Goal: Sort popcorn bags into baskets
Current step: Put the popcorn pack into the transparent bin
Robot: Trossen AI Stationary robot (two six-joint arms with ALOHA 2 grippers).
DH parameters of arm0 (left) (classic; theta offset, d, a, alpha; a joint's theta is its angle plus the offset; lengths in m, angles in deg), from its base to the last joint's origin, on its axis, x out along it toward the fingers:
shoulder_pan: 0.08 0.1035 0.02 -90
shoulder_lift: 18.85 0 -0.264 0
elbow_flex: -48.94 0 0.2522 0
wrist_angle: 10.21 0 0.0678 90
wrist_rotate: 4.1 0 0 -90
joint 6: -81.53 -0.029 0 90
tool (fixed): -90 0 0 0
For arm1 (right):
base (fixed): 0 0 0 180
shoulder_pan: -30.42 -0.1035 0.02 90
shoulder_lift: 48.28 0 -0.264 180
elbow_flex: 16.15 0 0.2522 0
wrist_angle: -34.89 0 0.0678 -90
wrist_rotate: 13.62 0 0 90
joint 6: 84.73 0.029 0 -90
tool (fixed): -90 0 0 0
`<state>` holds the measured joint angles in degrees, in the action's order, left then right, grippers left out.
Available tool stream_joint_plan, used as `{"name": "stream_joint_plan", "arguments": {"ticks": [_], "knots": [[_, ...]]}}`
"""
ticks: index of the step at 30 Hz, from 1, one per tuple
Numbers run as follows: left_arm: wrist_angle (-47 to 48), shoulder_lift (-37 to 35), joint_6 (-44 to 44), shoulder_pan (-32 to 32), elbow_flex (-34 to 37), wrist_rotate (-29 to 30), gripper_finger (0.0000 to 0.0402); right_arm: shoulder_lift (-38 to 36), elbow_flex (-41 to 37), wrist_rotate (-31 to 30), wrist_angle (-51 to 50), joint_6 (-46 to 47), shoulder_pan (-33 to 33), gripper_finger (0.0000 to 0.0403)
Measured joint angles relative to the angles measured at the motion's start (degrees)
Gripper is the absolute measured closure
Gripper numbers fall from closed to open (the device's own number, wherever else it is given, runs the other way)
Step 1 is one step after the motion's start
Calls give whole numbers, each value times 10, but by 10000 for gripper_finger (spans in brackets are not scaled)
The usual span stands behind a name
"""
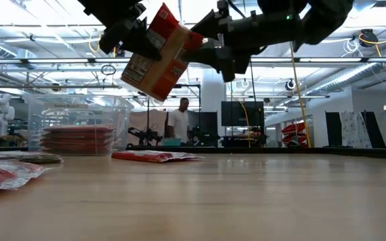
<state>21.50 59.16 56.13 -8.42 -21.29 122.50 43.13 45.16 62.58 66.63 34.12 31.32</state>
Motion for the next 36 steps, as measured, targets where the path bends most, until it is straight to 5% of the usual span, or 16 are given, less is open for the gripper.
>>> {"name": "stream_joint_plan", "arguments": {"ticks": [5,21,26,36], "knots": [[0,1,-4,0,0,0,355,7,0,2,13,-3,10,153],[-10,13,50,-1,0,41,350,7,0,21,13,-86,13,347],[-12,11,85,-10,0,89,287,7,0,41,31,-126,26,377],[20,-19,362,-47,1,105,126,7,0,138,72,-225,69,388]]}}
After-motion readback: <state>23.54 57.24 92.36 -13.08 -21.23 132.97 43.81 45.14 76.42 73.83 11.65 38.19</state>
